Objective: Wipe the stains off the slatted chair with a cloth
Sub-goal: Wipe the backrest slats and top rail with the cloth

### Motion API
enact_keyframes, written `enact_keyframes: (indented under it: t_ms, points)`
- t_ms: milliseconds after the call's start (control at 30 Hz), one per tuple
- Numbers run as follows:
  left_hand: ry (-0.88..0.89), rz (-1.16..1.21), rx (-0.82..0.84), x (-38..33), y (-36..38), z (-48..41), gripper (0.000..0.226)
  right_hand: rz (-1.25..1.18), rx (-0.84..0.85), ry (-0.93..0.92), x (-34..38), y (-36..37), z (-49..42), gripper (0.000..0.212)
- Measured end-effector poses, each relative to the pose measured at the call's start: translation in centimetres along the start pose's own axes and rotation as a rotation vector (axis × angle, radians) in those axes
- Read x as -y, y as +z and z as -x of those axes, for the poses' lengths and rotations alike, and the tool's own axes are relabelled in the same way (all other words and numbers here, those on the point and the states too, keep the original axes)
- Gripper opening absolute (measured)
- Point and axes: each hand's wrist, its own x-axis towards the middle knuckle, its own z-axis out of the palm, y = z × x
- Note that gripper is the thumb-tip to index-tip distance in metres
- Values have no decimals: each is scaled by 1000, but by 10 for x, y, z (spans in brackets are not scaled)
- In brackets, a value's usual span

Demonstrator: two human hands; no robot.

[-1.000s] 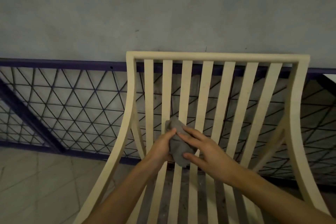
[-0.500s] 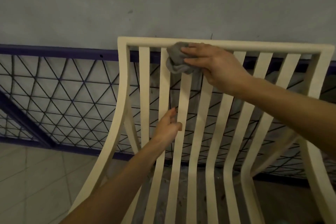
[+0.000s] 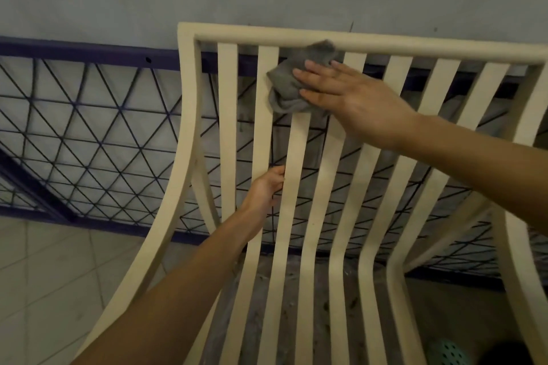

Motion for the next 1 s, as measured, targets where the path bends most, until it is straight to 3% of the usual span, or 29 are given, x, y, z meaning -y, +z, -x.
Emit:
enact_keyframes:
  t_ms: [67,200,300,400,600,800,1000]
  points:
    - [6,65,-41,8,-2,1,31,-17,-2,-11,10,9,6,63]
    - [-22,43,-3,10,-8,-7,68,-21,151,-200,31,29,19,65]
    - [-18,56,12,16,-11,-10,75,-6,161,-162,19,19,14,63]
    - [-14,104,-2,24,-15,-12,72,-14,102,-72,12,15,11,63]
    - [-33,159,-14,21,-13,-15,76,-15,215,-271,46,44,30,61]
    - [-35,176,-13,26,-13,-16,77,12,162,-133,29,27,22,61]
    - [-11,206,-28,28,-11,-16,73,13,205,-227,65,54,33,55]
